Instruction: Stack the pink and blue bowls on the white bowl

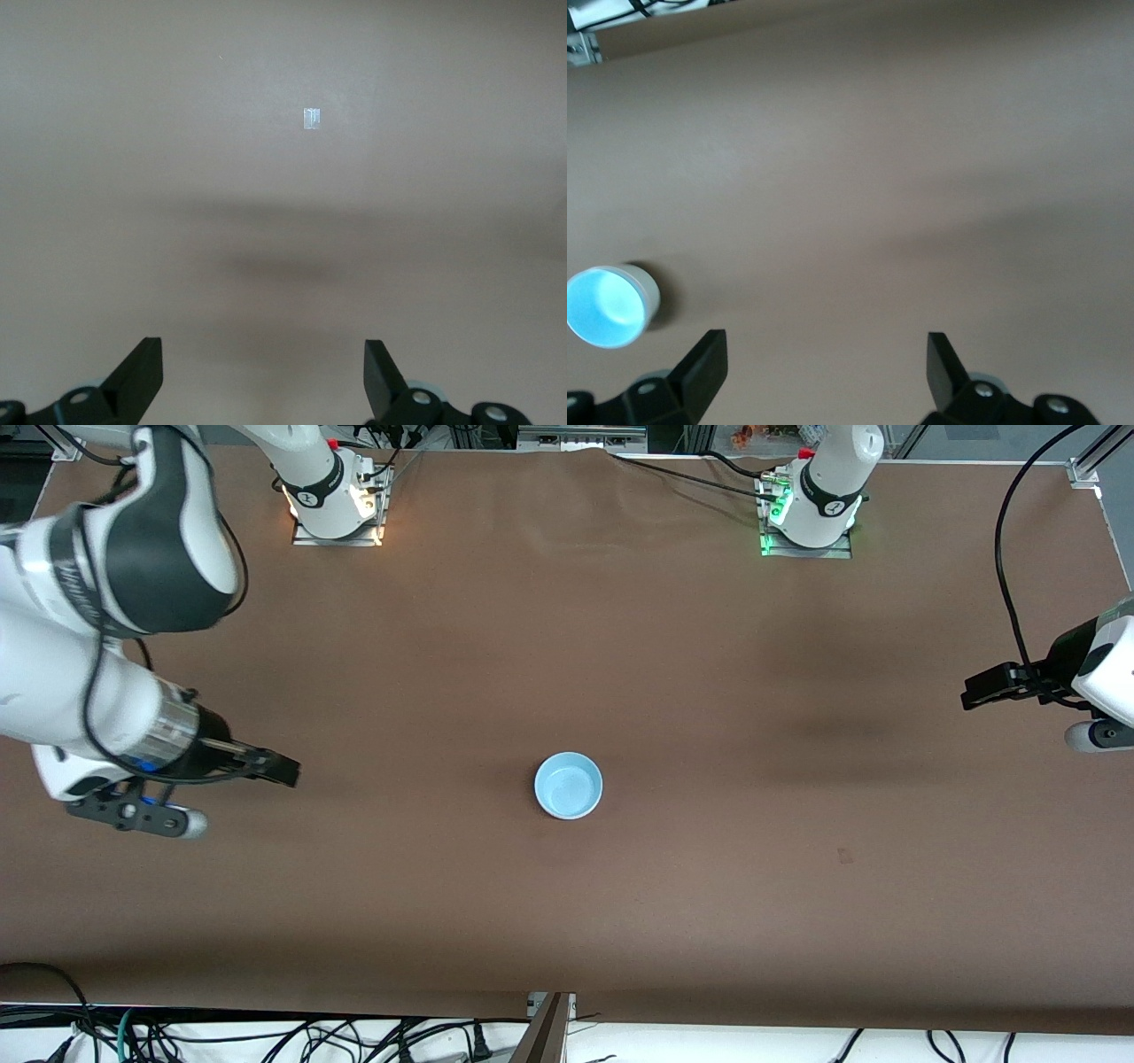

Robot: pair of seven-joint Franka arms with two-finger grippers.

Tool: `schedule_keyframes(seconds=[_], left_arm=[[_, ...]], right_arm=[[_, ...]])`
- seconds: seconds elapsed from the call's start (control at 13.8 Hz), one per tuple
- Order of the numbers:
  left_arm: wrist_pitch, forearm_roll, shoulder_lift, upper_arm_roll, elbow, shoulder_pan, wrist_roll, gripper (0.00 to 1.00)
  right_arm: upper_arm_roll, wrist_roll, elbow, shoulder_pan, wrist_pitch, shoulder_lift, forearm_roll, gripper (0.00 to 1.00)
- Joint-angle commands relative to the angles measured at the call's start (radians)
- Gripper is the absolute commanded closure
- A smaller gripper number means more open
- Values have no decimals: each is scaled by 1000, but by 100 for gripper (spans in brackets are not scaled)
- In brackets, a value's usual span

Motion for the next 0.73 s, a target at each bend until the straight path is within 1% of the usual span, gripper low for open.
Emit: schedule_keyframes(seconds=[0.0, 0.15, 0.22, 0.65], left_arm=[[-5, 16, -1, -2, 3, 4, 19, 0], [-5, 14, -1, -2, 3, 4, 19, 0], [-5, 14, -1, -2, 3, 4, 19, 0], [-5, 14, -1, -2, 3, 2, 19, 0]], right_arm=[[-9, -50, -13, -18, -54, -40, -11, 1], [-38, -57, -13, -18, -80, -57, -3, 1], [-42, -66, -15, -22, -82, -75, -2, 1], [-46, -115, -15, -56, -108, -89, 0, 1]])
